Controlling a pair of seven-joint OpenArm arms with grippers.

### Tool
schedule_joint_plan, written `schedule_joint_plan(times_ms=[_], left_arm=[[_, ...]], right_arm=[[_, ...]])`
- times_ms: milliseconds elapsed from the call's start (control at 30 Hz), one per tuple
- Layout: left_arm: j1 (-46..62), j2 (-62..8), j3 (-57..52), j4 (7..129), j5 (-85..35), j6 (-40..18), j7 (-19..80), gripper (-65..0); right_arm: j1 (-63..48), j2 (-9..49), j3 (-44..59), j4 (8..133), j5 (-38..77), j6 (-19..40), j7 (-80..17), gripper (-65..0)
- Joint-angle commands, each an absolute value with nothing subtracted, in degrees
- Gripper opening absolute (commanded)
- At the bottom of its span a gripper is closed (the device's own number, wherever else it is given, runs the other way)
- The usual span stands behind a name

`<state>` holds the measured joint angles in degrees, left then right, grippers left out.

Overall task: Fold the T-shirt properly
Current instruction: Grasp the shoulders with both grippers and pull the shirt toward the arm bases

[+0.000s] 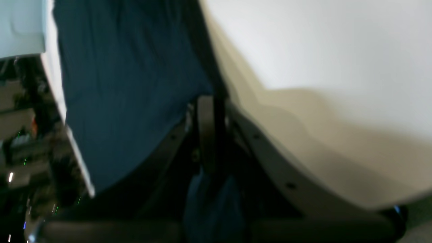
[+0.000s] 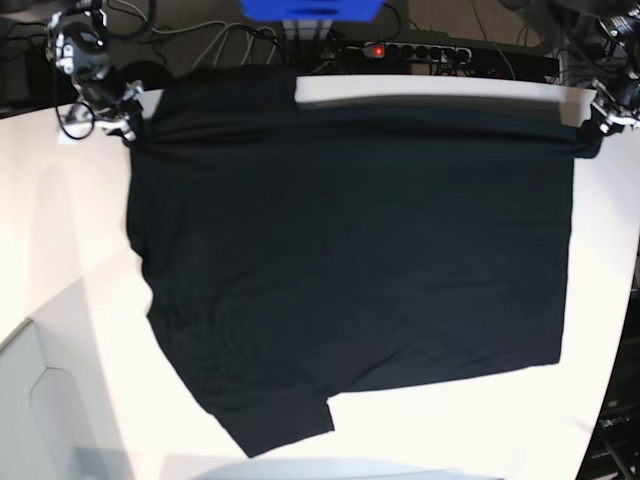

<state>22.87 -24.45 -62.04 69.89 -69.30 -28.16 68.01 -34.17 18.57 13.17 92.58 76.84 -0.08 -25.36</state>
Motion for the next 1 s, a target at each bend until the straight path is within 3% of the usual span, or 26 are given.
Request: schedule_joint_plan(times_ms=[0, 300, 600, 967], left_arm=[[23.34, -26.07, -62.73, 70.90, -70.46, -28.35, 66.95, -64.8], [23.60, -26.07, -64.66, 71.60, -66.95, -28.44, 66.95, -64.8], [28.53, -22.99, -64.31, 84.79, -63.16, -28.44, 67.03, -64.8], [28.97, -22.73, -67.65, 86.02, -62.81, -27.91, 67.38, -64.8]], right_arm=[[-35.12, 19.21, 14.11, 94.02, 77.23, -0.40, -24.40, -65.0], [-39.87, 19.21, 14.81, 101.93, 77.23, -0.40, -24.04, -65.0], [-46.73, 17.19, 21.85, 107.56, 77.23, -0.48, -24.57, -65.0], [-49.98, 16.57, 22.46, 109.58, 77.23, -0.40, -24.66, -65.0]])
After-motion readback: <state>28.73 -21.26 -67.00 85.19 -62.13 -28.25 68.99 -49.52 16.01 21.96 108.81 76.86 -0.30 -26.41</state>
